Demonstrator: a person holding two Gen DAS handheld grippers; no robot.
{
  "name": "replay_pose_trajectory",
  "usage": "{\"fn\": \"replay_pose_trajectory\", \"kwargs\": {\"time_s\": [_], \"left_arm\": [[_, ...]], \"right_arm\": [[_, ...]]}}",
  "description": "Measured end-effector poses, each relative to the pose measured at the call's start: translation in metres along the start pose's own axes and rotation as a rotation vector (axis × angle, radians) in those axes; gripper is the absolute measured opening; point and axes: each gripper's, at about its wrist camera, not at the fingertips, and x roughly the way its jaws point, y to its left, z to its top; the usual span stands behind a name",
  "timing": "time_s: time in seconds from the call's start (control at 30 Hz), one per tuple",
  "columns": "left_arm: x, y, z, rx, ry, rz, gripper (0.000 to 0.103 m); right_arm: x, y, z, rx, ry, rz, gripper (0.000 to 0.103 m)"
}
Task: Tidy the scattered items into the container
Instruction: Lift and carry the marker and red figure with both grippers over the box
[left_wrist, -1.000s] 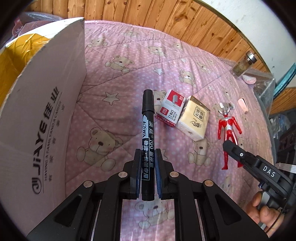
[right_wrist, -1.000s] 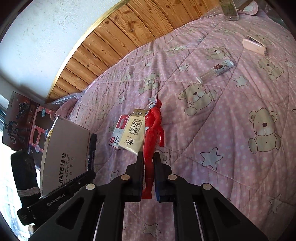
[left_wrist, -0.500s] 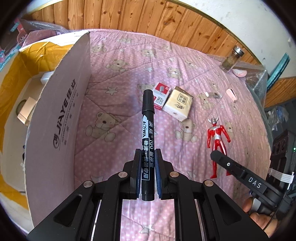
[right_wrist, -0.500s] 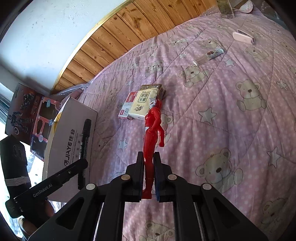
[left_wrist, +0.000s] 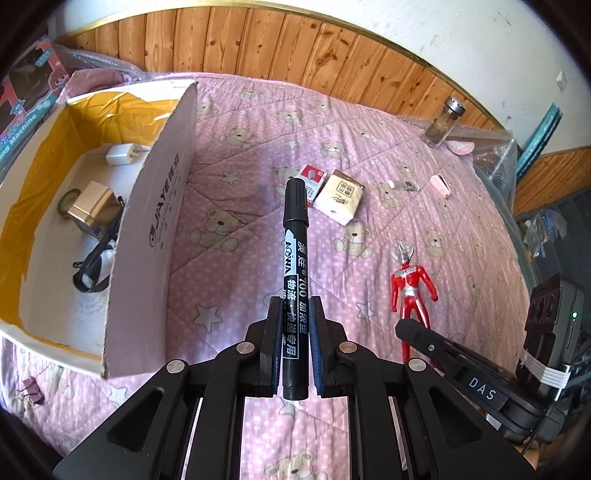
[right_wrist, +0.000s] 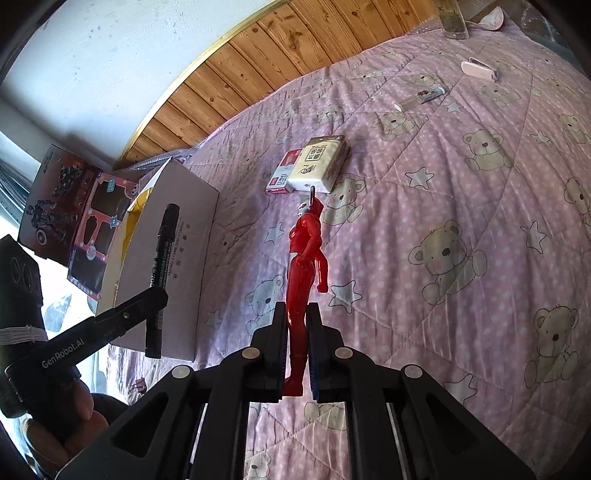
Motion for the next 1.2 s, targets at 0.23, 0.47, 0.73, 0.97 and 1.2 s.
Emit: {"fn": "replay_pose_trajectory", "kwargs": {"time_s": [0.23,0.47,0.73,0.97,1.2], "left_arm": [[-0.020,0.005,-0.014,0.004,-0.017,-0.013,0.014],[-0.039,0.010,-0.021,-0.005,-0.038,-0.029,0.014],[-0.059,0.017,-0.023,-0.006,-0.073,-0.002,0.014],[-0.076,0.027,-0.020,-0.026,-0.099,-0.016,0.014],[-0.094,0.045,-0.014,-0.055,-0.132,-0.024,0.014]], "right_arm": [[-0.011,0.025,-0.008,-0.050,-0.011,0.019,0.010],[-0.020,0.045,-0.018,-0.085,-0.011,0.035,0.010],[-0.030,0.069,-0.023,-0.131,-0.022,0.057,0.010],[-0.038,0.095,-0.026,-0.177,-0.030,0.074,0.010],[-0.044,0.124,-0.026,-0.237,-0.045,0.088,0.010]]}}
